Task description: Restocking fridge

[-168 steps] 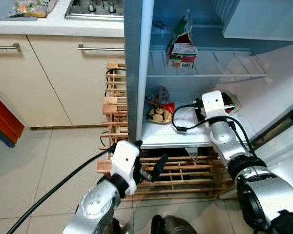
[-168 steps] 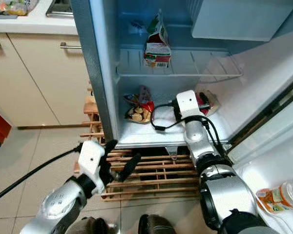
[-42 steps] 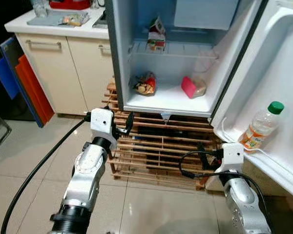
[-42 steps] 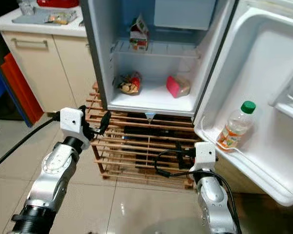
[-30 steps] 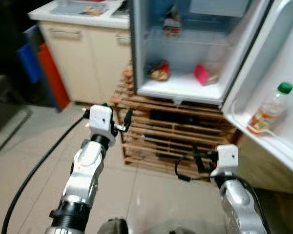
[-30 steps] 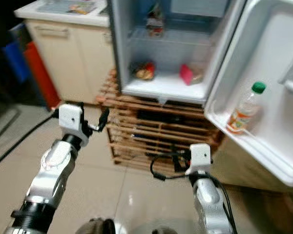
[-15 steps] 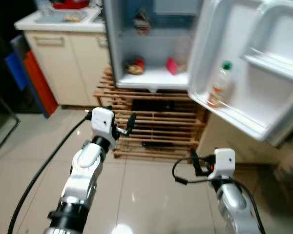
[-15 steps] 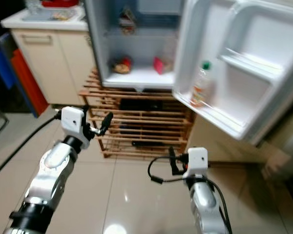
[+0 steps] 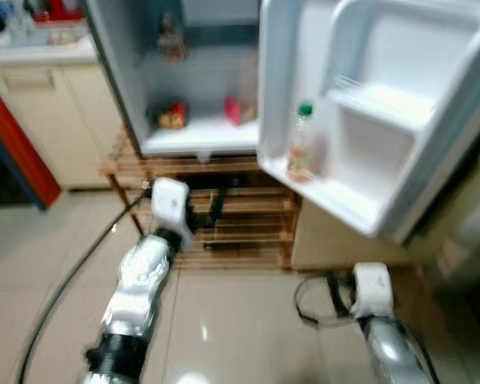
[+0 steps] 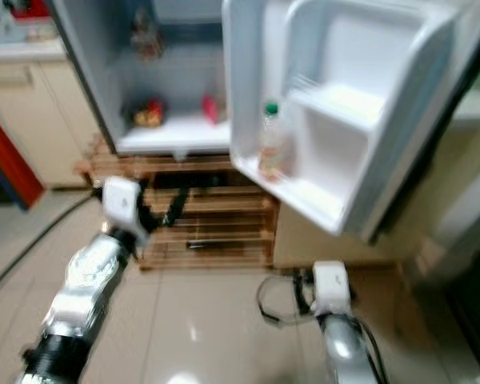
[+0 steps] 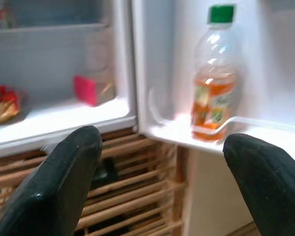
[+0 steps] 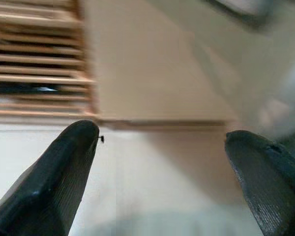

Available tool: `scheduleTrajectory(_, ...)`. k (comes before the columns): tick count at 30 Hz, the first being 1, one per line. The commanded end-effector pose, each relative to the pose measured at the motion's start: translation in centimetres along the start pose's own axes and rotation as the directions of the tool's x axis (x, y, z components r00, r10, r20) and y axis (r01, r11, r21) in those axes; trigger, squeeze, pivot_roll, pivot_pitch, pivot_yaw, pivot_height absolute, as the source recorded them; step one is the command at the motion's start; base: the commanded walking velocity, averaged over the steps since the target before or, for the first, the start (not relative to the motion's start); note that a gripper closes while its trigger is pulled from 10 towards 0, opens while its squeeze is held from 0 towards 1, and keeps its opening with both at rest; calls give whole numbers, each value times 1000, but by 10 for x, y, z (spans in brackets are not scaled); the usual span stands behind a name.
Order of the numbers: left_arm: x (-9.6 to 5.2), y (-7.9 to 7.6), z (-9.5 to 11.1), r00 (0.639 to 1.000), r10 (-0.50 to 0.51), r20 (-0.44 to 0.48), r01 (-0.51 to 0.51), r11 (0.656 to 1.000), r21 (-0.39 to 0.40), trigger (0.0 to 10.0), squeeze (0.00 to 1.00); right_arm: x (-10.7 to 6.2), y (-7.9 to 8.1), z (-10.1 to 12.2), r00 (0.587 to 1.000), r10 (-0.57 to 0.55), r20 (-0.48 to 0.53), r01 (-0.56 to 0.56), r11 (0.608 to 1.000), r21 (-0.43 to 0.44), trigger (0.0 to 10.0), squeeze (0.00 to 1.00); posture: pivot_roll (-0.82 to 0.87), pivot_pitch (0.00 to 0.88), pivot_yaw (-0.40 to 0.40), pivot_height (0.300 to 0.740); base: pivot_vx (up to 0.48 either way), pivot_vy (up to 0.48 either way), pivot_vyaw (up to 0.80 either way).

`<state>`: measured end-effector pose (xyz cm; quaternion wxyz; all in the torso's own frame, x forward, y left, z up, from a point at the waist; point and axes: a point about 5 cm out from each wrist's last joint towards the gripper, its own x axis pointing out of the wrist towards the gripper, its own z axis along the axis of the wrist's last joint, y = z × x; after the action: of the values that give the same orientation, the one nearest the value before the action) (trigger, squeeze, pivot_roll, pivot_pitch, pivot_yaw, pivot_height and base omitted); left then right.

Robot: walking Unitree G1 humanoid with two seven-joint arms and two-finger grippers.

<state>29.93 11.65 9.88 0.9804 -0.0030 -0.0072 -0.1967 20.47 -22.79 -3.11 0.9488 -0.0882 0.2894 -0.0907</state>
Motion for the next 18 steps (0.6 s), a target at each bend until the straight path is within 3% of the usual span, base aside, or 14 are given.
scheduleTrajectory(1,-9,24,-29,982,106,-156,-112,993,-28,10000,0,-5,-14,-40,965,-140,-222,134,990,-44,10000,0,-190,0,55,740,0,0,0)
scheduleTrajectory(2,-9,24,-29,982,106,-156,-112,993,-28,10000,0,-5,-14,-40,965,-140,-222,134,990,-44,10000,0,-190,0,55,740,0,0,0)
scheduleTrajectory(5,-17,34,-55,937,148,-317,-153,988,7,10000,0,-8,-42,-49,922,-267,-280,251,964,-92,10000,0,-203,0,63,740,0,0,0)
scheduleTrajectory(8,-29,46,-77,871,213,-442,-235,972,4,10000,0,-4,-75,-38,883,-390,-262,381,920,-86,10000,0,-213,0,70,740,0,0,0)
scheduleTrajectory(10,-32,47,-80,858,219,-464,-247,969,0,10000,0,-3,-84,-32,873,-422,-246,416,906,-79,10000,0,-213,0,71,740,0,0,0)
scheduleTrajectory(11,-32,46,-83,855,215,-471,-247,969,-5,10000,0,1,-96,-16,861,-475,-184,471,880,-68,10000,0,-215,0,74,740,0,0,0)
scheduleTrajectory(12,-32,46,-83,855,215,-471,-247,969,-5,10000,0,1,-96,-16,861,-475,-184,471,880,-68,10000,0,-215,0,74,740,0,0,0)
scheduleTrajectory(15,-30,41,-86,866,192,-461,-208,978,17,10000,0,8,-112,21,830,-556,-35,555,831,-35,10000,0,-215,0,74,740,0,0,0)
scheduleTrajectory(16,-30,41,-86,866,192,-461,-208,978,17,10000,0,8,-112,21,830,-556,-35,555,831,-35,10000,0,-215,0,74,740,0,0,0)
scheduleTrajectory(18,-32,34,-92,862,149,-484,-143,988,49,10000,0,11,-120,47,813,-578,66,580,814,-25,10000,0,-211,0,73,740,0,0,0)
